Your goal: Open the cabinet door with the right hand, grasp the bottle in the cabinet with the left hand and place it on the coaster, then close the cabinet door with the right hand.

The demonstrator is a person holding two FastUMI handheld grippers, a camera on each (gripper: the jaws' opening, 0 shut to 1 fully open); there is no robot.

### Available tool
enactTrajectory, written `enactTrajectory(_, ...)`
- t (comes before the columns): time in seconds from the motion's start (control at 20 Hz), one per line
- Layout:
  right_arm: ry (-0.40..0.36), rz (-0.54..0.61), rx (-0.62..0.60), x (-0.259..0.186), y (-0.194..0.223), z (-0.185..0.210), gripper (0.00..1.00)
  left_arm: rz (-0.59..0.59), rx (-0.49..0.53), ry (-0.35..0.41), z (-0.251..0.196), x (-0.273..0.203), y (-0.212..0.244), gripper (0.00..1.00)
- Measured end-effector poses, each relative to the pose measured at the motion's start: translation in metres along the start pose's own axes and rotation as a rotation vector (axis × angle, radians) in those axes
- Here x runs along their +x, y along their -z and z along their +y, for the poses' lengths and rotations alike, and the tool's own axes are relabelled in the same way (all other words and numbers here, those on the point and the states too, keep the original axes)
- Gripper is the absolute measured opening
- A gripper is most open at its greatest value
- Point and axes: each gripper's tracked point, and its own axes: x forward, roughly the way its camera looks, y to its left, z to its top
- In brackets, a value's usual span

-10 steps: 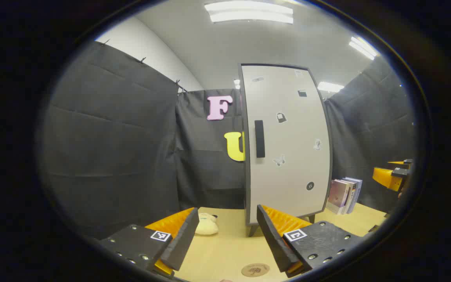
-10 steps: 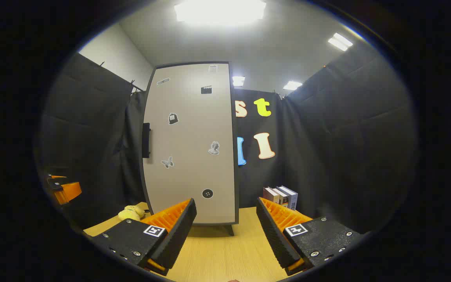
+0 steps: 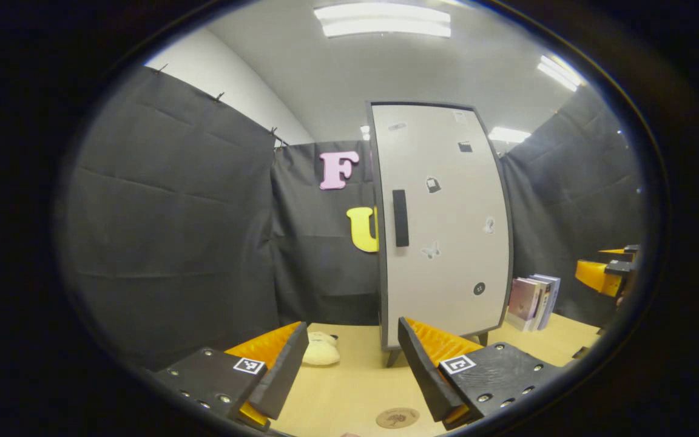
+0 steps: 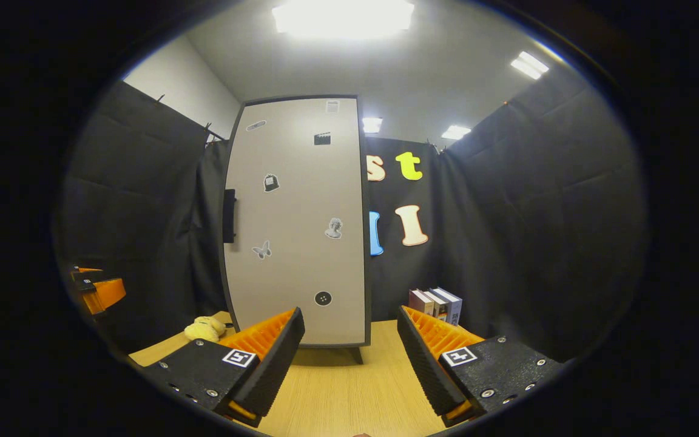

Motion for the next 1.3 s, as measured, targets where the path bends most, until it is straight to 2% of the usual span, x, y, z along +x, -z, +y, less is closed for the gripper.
enactTrajectory(0.1,-0.005,-0.005,0.000,0.001,-0.002,0.001,0.95,-0.001,0.000,-0.002,-0.001,-0.001,0.000,0.89)
enactTrajectory(0.15,-0.008,-0.004,0.001,0.001,-0.002,0.002,0.95,0.000,0.001,-0.004,0.000,-0.001,0.000,0.92)
enactTrajectory(0.2,-0.011,-0.003,0.001,0.002,-0.001,0.003,0.95,-0.001,0.002,-0.005,0.000,-0.001,-0.001,0.89)
enactTrajectory(0.25,-0.014,-0.002,0.003,0.003,0.000,0.004,0.95,-0.002,0.003,-0.006,0.001,-0.001,0.000,0.92)
enactTrajectory(0.3,-0.015,0.000,0.004,0.003,0.001,0.004,0.95,-0.002,0.003,-0.007,0.001,-0.001,-0.001,0.89)
enactTrajectory(0.35,-0.016,0.001,0.006,0.003,0.001,0.004,0.95,-0.004,0.002,-0.009,0.002,-0.002,-0.001,0.92)
enactTrajectory(0.4,-0.018,0.002,0.007,0.004,0.002,0.005,0.95,-0.007,0.002,-0.010,0.002,-0.002,-0.001,0.89)
enactTrajectory(0.45,-0.019,0.002,0.009,0.005,0.002,0.006,0.95,-0.009,0.001,-0.011,0.002,-0.001,-0.001,0.92)
enactTrajectory(0.6,-0.031,-0.004,0.015,0.009,-0.001,0.011,0.95,-0.008,0.001,-0.017,0.005,-0.002,0.000,0.92)
enactTrajectory(0.65,-0.038,-0.003,0.014,0.011,-0.001,0.013,0.95,-0.007,0.001,-0.019,0.006,-0.002,0.001,0.89)
enactTrajectory(0.75,-0.056,-0.003,0.009,0.016,-0.003,0.019,0.95,-0.010,0.002,-0.025,0.009,-0.004,0.001,0.92)
enactTrajectory(0.8,-0.068,-0.007,0.011,0.019,-0.006,0.022,0.95,-0.012,0.005,-0.028,0.011,-0.005,0.001,0.89)
enactTrajectory(0.9,-0.088,-0.016,0.013,0.026,-0.011,0.029,0.95,-0.009,0.011,-0.037,0.016,-0.009,0.004,0.89)
enactTrajectory(0.95,-0.097,-0.019,0.013,0.030,-0.014,0.033,0.95,-0.006,0.013,-0.042,0.019,-0.012,0.005,0.92)
enactTrajectory(1.0,-0.107,-0.022,0.014,0.034,-0.016,0.038,0.95,-0.003,0.013,-0.047,0.022,-0.013,0.006,0.89)
enactTrajectory(1.25,-0.159,-0.060,0.024,0.058,-0.037,0.065,0.95,-0.004,0.024,-0.088,0.044,-0.026,0.007,0.89)
enactTrajectory(1.3,-0.168,-0.067,0.025,0.063,-0.041,0.071,0.95,-0.003,0.026,-0.100,0.050,-0.028,0.007,0.92)
